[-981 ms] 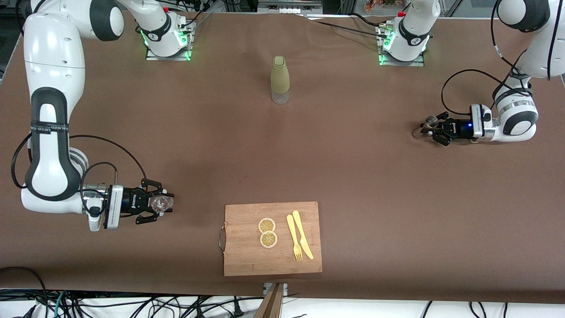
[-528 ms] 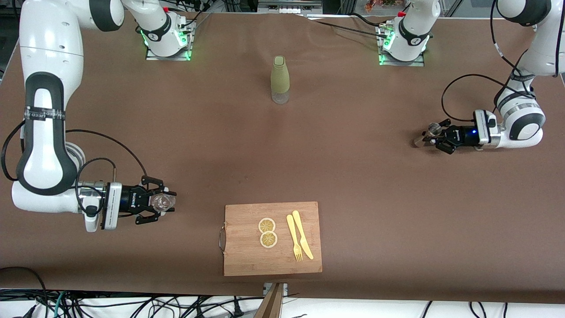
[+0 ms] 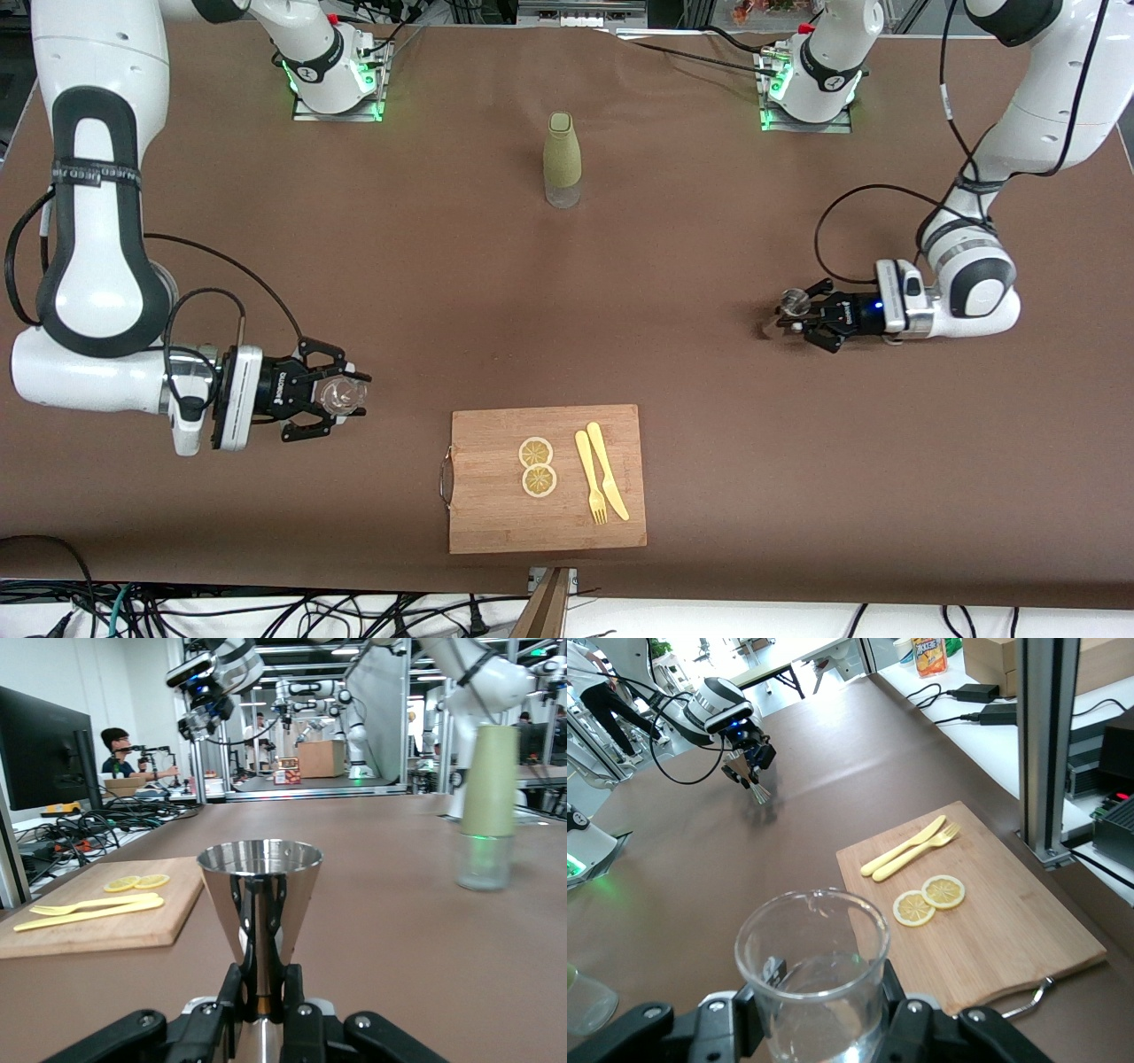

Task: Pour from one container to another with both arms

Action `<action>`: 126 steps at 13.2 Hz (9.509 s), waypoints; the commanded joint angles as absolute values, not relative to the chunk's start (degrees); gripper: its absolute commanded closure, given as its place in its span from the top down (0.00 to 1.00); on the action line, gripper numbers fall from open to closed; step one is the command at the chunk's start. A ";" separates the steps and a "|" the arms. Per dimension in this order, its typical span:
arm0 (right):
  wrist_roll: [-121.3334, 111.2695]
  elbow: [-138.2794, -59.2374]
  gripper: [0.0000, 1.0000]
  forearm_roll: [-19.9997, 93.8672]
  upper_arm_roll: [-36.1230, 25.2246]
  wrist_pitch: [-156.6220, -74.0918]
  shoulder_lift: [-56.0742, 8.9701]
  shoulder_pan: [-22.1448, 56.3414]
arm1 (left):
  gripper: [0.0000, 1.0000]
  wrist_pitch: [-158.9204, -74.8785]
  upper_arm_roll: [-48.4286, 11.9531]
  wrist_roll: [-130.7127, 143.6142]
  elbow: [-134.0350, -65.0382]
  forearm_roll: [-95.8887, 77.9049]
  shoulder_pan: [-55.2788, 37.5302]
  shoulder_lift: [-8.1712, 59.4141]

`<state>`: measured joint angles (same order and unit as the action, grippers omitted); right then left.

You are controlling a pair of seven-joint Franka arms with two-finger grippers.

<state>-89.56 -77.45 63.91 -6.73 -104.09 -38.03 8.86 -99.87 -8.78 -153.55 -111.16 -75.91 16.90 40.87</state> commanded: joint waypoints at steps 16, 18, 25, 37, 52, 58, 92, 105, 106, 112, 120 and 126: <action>-78.31 -89.83 0.36 49.31 7.20 -124.62 -32.51 15.37 | 0.00 -137.46 -22.85 -156.87 -107.32 -127.07 -4.38 43.24; -78.31 -88.60 0.36 49.22 7.29 -125.68 -34.10 17.48 | 0.00 -137.46 -22.76 -161.52 -105.56 -131.11 -5.97 44.64; -78.05 -82.36 0.36 44.04 9.31 -125.42 -38.50 20.04 | 0.00 -139.22 -21.63 -180.15 -104.42 -150.62 -14.66 45.09; -77.34 -82.27 0.36 30.42 9.93 -125.86 -39.20 22.41 | 0.00 -138.34 -13.28 -182.02 -104.06 -156.18 -24.51 44.83; -77.34 -82.18 0.36 20.31 9.58 -126.21 -39.64 24.16 | 0.00 -138.34 -12.13 -182.02 -102.92 -158.82 -26.98 44.82; -77.26 -82.00 0.36 17.94 7.82 -127.88 -39.46 25.75 | 0.00 -138.34 -12.13 -182.02 -102.13 -160.31 -27.69 45.09; -74.88 -82.09 0.36 3.87 -1.84 -129.90 -37.88 36.91 | 0.00 -138.34 -12.22 -181.67 -101.87 -160.66 -27.69 44.91; -73.39 -83.32 0.39 14.83 -2.11 -129.81 -37.88 35.77 | 0.00 -138.34 -12.13 -181.49 -101.87 -160.49 -27.33 44.74; -73.39 -83.76 0.39 17.03 -2.11 -129.99 -37.88 34.90 | 0.00 -138.34 -12.13 -181.49 -101.95 -160.49 -27.33 44.74; -73.92 -84.90 0.40 23.80 -1.85 -129.38 -37.18 31.47 | 0.00 -138.51 -15.62 -182.19 -104.40 -159.79 -20.33 43.42; -86.28 -90.52 0.41 44.61 0.88 -118.94 -34.10 16.02 | 0.00 -138.34 -28.37 -179.32 -111.34 -142.34 1.11 42.01; -107.64 -93.60 0.43 56.25 0.44 -106.72 -34.71 3.80 | 0.00 -130.45 -31.55 -156.31 -116.02 -110.02 16.42 39.90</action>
